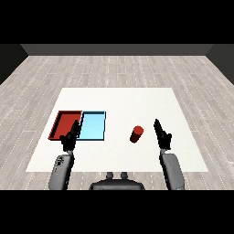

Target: Pick the red can and put it in the red box

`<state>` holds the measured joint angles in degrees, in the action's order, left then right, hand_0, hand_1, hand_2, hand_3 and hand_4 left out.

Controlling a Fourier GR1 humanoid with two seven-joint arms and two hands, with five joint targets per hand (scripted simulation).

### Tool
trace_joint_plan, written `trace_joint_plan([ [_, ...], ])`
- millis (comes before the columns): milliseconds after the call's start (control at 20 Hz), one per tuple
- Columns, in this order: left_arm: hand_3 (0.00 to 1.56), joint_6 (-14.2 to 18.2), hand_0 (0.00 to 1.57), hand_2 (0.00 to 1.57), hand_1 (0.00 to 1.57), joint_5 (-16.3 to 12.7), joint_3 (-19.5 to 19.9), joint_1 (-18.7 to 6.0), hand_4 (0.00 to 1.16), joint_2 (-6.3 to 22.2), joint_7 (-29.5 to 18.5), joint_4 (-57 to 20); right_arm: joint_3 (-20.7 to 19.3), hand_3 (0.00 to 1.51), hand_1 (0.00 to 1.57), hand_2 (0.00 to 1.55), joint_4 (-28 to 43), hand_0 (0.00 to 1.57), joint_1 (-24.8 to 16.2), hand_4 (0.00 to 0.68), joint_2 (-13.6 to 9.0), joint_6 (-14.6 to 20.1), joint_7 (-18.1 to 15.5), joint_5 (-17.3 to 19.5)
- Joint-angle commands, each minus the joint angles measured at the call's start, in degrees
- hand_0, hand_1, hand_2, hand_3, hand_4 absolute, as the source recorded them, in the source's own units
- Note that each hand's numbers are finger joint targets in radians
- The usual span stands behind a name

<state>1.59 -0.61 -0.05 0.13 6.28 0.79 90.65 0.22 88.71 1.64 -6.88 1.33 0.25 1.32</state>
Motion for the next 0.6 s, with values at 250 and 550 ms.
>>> trace_joint_plan([
  [250, 0.0, -1.85, 0.0, 0.0, 0.0, -0.73, 1.67, -4.19, 0.0, 0.39, 2.03, -2.94, -10.65, 0.0, 0.0, 0.0, -2.64, 0.0, -3.95, 0.0, -8.37, -12.5, -4.62, -10.05],
  [550, 0.0, -4.0, 0.0, 0.0, 0.0, -2.62, 2.02, -0.42, 0.0, -2.91, -23.45, 0.79, -12.47, 0.0, 0.0, 0.0, -2.61, 0.0, -3.71, 0.0, -6.0, -15.52, -23.02, -12.29],
])
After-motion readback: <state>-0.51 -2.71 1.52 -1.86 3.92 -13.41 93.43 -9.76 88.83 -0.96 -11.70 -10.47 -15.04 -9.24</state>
